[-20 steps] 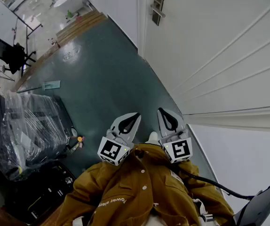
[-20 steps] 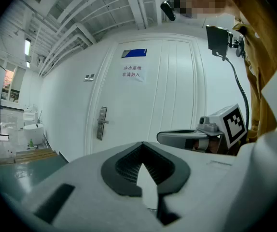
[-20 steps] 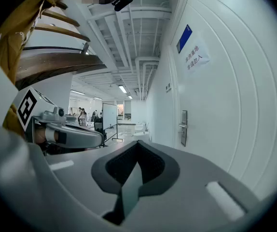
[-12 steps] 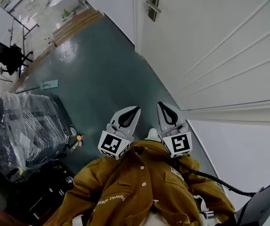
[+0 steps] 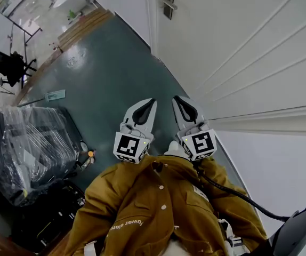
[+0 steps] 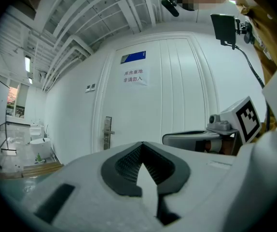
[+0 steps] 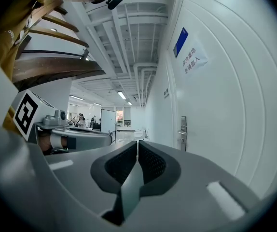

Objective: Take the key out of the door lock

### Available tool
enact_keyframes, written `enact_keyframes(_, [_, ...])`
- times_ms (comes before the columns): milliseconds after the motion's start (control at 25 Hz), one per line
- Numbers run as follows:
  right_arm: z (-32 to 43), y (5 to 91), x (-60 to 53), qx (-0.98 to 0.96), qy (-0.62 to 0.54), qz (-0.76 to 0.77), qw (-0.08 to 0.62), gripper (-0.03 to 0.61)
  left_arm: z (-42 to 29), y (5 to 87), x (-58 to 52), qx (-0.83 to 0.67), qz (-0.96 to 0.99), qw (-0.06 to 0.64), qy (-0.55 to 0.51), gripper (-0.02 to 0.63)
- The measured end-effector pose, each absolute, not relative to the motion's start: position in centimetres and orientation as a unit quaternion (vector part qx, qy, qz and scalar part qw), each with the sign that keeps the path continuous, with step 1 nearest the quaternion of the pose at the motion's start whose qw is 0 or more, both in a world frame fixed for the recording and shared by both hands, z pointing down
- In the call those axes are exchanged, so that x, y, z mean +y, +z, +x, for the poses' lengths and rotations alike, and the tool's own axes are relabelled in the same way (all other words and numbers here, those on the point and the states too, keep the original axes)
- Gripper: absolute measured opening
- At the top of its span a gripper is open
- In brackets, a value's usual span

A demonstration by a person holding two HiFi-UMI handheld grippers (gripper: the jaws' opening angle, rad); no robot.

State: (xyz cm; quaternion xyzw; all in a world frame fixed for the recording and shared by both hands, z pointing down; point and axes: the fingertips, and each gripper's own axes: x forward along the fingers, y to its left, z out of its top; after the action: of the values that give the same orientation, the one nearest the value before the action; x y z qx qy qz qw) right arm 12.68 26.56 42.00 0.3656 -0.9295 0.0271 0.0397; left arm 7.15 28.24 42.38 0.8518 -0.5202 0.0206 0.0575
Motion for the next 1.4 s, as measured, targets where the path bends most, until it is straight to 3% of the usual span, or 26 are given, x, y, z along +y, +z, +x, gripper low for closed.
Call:
enact_keyframes(320, [15.3,42.8,26.5,-0.935,0.038,0.351,0.044,0.006,9.9,43.6,27.7,-0.534,0.841,0.077,0.032,-0.003])
enact_keyframes(600, [13.2,42.8,23.6,-0.948,0.01,0.317,0.031,0.006,8.7,44.6,24.9,-0.552,0.828,0.097,0.022,-0.003])
enact_keyframes(1120, [2.7,43.1,5.8,-0.931,0.023,0.364,0.033,0.006,-3.3,45.3,6.8,-0.51,0.852,0.115,0.023,-0.003])
enact_keyframes(1400, [-1.3,41.9,-0.6,-0.92,0.009,0.385,0.074,0.006,-8.0,44.6,0.3,-0.486,0.866,0.117,0.02,-0.003])
